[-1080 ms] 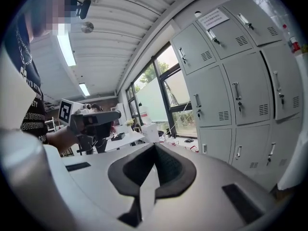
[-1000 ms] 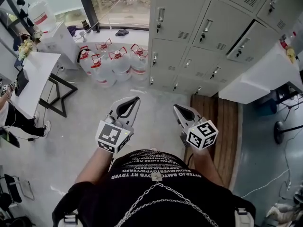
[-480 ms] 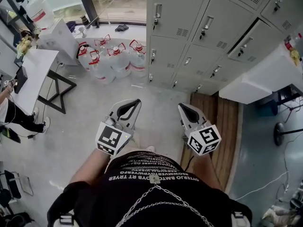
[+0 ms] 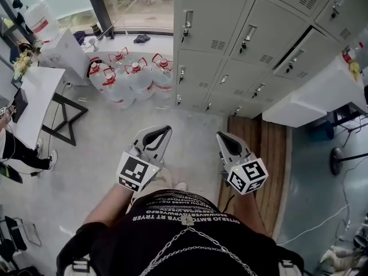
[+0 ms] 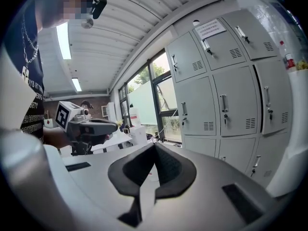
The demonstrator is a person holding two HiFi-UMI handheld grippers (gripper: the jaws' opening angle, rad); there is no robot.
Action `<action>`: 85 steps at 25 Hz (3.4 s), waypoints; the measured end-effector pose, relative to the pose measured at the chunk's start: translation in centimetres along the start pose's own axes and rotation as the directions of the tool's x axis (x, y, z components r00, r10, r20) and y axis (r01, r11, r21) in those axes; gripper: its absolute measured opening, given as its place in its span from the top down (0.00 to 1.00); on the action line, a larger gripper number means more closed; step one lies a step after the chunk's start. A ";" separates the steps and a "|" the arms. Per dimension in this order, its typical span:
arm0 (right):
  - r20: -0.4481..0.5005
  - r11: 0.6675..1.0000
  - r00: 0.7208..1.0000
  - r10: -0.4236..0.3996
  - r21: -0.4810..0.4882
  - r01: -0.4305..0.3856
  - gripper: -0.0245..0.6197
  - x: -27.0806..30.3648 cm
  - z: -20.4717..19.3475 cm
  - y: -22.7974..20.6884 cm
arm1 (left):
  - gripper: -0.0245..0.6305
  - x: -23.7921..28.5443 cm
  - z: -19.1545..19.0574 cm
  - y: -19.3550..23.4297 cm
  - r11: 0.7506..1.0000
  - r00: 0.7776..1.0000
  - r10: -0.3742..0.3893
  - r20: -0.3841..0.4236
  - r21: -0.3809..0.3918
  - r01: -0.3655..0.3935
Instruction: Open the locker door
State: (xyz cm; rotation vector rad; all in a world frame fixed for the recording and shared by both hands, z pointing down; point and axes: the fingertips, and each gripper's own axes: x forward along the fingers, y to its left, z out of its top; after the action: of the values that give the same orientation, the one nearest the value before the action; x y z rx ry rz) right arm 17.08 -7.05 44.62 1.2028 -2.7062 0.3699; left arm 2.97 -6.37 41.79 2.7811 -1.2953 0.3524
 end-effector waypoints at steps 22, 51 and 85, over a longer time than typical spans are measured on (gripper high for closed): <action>-0.023 0.999 0.999 -0.032 -0.026 0.032 0.97 14.5 6.5 -2.2 | 0.96 5.3 1.4 15.3 0.999 0.998 -0.034 0.043 -0.011 0.034; -0.022 1.000 1.000 -0.007 -0.030 0.006 0.97 31.2 10.7 -9.7 | 0.96 14.7 -0.3 29.7 0.999 1.000 -0.019 -0.010 -0.041 0.018; -0.016 0.998 0.999 0.050 -0.029 -0.050 0.68 47.5 17.4 -20.8 | 0.96 18.4 -0.1 37.7 0.955 0.958 0.273 -0.081 -0.097 -0.281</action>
State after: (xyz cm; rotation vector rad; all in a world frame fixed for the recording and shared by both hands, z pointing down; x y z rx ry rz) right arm 0.31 -59.05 42.77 1.1218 -2.7229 0.3437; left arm -14.23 -44.52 44.34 2.4793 -1.6391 0.3722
